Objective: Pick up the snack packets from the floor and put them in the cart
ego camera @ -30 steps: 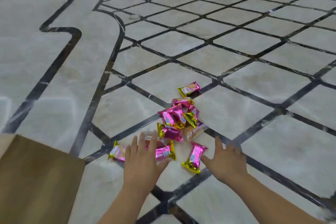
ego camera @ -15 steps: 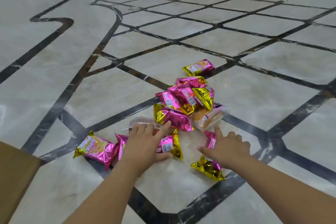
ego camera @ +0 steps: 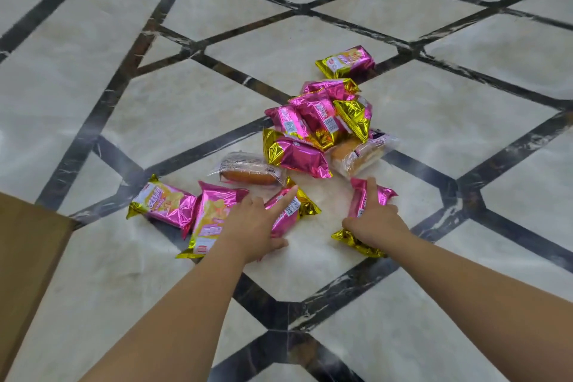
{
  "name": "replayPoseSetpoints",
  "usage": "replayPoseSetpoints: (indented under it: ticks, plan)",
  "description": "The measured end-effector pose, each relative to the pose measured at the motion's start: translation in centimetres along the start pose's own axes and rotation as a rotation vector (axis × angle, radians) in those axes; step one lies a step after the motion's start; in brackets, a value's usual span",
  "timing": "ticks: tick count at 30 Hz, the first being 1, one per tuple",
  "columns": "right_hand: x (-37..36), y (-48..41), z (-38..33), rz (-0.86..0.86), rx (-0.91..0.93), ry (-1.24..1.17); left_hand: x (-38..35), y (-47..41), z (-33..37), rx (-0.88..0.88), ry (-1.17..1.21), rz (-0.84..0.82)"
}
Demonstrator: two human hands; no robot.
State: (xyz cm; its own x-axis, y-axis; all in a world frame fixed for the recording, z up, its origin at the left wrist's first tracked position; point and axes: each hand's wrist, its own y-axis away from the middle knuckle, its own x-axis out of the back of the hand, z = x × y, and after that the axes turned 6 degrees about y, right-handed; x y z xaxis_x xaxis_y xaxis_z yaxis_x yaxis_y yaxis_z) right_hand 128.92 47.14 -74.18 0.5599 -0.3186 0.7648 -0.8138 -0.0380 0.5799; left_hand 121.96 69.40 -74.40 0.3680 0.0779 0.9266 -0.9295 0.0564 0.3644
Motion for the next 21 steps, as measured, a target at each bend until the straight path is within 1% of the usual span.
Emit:
replayPoseSetpoints:
  ticks: [3,6,9,11,13,15,18,21]
  plan:
    - [-0.7,0.0,0.0,0.092,-0.021,-0.034,-0.7,0.1,0.7,0.042,0.094,0.099]
    - [-0.5,-0.5,0.2,0.204,-0.010,-0.078,-0.1,0.0,1.2,0.019,0.305,0.170]
    - [0.6,-0.6,0.4,0.297,-0.055,-0.099,1.5,0.3,3.0,0.008,0.508,0.244]
    - [1.4,-0.3,0.4,0.333,-0.099,-0.177,3.2,0.1,4.0,0.067,0.559,0.327]
    - [2.7,0.0,0.2,0.356,-0.103,-0.249,5.2,-0.4,4.7,0.121,0.566,0.437]
    - [5.1,0.2,0.0,0.405,-0.060,-0.294,7.8,-0.6,5.1,0.152,0.580,0.513]
    - [10.1,1.0,-1.4,0.482,0.021,-0.422,11.8,-0.9,5.7,0.211,0.630,0.552]
    - [15.5,2.9,-4.4,0.605,0.177,-0.430,17.1,-1.9,6.6,0.235,0.669,0.580]
